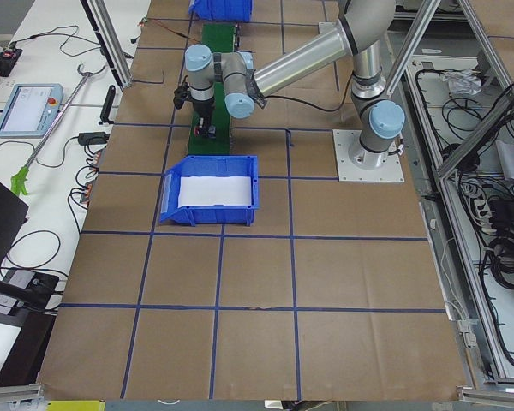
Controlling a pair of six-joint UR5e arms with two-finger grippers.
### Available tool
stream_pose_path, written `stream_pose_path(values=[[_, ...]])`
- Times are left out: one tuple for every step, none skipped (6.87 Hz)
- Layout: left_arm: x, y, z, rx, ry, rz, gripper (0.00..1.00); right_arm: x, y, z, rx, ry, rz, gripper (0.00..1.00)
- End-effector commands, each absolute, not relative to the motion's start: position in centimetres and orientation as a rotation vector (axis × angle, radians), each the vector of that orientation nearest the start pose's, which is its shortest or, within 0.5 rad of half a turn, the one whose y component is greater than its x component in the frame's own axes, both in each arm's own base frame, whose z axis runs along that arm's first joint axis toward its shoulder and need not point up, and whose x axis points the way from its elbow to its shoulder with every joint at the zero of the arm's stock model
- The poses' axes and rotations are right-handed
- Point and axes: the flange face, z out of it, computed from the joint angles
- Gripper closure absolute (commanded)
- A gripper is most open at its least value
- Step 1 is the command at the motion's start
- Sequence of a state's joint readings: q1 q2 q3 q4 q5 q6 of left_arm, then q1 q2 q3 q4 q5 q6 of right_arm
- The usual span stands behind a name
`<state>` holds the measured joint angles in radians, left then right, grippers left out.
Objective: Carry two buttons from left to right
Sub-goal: 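Carry the red button with the left gripper onto the belt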
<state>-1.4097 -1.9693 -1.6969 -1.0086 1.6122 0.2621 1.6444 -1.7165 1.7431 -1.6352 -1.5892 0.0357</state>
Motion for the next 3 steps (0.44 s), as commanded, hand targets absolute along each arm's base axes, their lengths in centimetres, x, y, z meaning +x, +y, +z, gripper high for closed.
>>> stream_pose_path(values=[[-3.2, -61.8, 25.7, 0.106, 3.097, -0.028, 0.8, 16.3, -42.3, 47.6, -0.06, 3.157, -0.06, 0.0], [-3.2, -61.1, 25.2, 0.107, 3.102, -0.011, 0.58, 16.3, -42.3, 47.6, -0.06, 3.157, -0.06, 0.0], [-3.3, -60.8, 25.2, 0.105, 3.106, -0.007, 0.11, 16.3, -42.3, 47.6, -0.06, 3.157, -0.06, 0.0]])
